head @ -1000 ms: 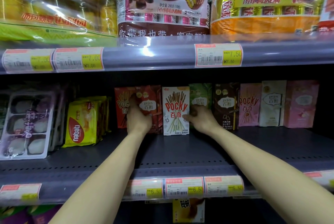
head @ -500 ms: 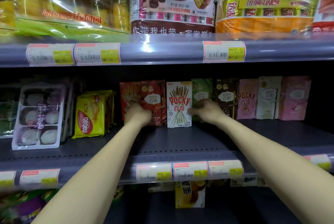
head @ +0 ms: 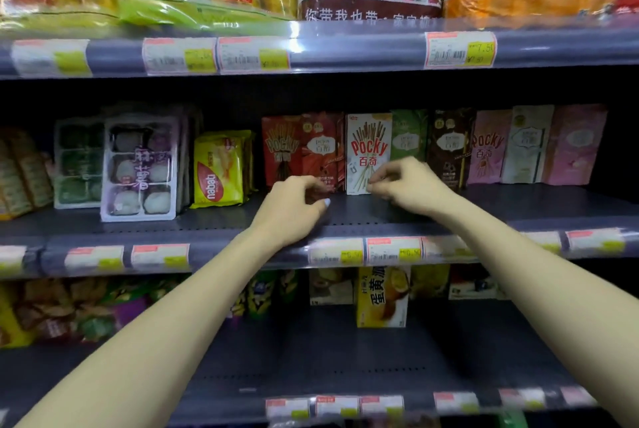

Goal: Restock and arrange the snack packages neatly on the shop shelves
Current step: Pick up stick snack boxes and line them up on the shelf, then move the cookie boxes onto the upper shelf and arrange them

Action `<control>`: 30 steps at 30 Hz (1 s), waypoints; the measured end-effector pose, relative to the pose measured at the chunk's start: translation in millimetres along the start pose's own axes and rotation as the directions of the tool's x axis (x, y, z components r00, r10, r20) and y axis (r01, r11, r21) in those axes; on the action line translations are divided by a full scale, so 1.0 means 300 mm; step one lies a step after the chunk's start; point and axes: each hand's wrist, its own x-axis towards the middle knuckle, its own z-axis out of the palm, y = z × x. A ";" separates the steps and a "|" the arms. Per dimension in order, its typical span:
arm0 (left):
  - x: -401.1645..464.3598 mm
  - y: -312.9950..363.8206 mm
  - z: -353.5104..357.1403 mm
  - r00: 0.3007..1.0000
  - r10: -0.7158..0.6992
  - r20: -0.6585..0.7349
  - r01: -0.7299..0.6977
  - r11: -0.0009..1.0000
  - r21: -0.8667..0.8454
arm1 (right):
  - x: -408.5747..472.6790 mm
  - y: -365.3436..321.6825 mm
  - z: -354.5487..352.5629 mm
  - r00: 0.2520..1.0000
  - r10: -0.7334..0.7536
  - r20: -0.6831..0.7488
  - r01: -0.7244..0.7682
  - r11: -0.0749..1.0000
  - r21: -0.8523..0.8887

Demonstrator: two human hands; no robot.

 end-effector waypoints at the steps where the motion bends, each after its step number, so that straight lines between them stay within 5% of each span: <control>1: -0.034 0.007 -0.003 0.999 0.032 -0.013 -0.032 0.999 -0.001 | -0.035 -0.016 0.002 0.999 -0.034 -0.007 0.034 0.999 -0.015; 6: -0.219 0.027 0.001 0.976 0.191 -0.103 -0.190 0.982 0.016 | -0.200 -0.068 0.018 0.988 -0.152 -0.011 0.152 0.987 0.052; 10: -0.366 0.010 -0.006 0.972 0.173 -0.161 -0.167 0.985 0.048 | -0.324 -0.090 0.061 0.950 -0.303 -0.073 0.308 0.948 0.085; 14: -0.523 -0.079 0.004 0.998 -0.007 0.057 0.002 0.996 0.090 | -0.449 -0.078 0.175 0.904 -0.427 -0.013 0.427 0.903 0.052; 19: -0.740 -0.260 0.000 0.897 -0.350 0.271 0.308 0.933 0.188 | -0.567 -0.047 0.401 0.887 -0.293 0.357 0.287 0.955 0.070; 24: -0.884 -0.418 -0.099 0.815 -0.528 0.238 0.478 0.846 0.236 | -0.580 -0.099 0.622 0.818 -0.144 0.557 0.136 0.989 0.057; 30: -0.986 -0.618 -0.288 0.763 -0.639 0.103 0.614 0.765 0.196 | -0.543 -0.322 0.890 0.730 -0.191 0.656 0.141 0.982 0.129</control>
